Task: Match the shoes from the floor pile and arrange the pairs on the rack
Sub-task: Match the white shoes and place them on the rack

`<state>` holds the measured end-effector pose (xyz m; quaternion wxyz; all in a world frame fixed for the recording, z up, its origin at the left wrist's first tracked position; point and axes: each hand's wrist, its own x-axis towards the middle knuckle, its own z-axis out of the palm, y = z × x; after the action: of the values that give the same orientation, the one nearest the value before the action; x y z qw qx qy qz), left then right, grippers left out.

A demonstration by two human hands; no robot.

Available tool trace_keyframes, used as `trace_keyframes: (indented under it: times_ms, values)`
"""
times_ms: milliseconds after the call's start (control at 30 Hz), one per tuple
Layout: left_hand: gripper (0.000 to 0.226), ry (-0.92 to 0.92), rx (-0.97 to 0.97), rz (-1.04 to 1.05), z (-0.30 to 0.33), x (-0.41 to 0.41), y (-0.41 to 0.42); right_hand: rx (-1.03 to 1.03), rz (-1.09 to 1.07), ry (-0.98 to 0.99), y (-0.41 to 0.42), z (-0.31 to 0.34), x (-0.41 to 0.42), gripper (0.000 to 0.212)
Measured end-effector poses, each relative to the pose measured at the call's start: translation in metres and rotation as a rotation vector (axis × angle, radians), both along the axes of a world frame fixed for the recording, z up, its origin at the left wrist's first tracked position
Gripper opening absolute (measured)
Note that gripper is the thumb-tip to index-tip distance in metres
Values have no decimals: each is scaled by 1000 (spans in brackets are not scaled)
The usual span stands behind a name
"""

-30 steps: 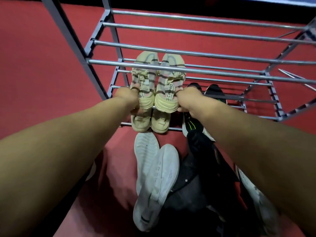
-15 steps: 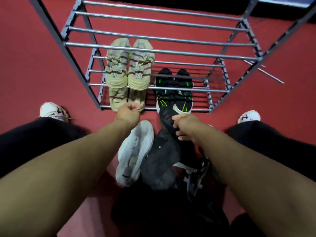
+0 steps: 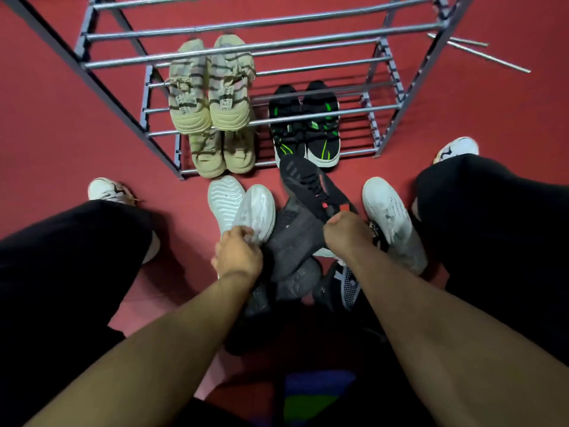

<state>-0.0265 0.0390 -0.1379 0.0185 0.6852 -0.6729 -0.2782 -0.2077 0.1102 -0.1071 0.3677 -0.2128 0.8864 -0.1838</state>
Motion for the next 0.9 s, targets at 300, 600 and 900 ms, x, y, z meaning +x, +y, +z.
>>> trace_keyframes:
  times_ms: [300,600,900]
  values:
    - [62,151,309,320,-22,30,-10,-215,131,-188,-22,4,32,19]
    - [22,569,413,577,1,47,-32,-93,280,-562,-22,-3,53,30]
    - [10,740,431,339,15,17,-18,-190,117,-645,-23,-14,59,37]
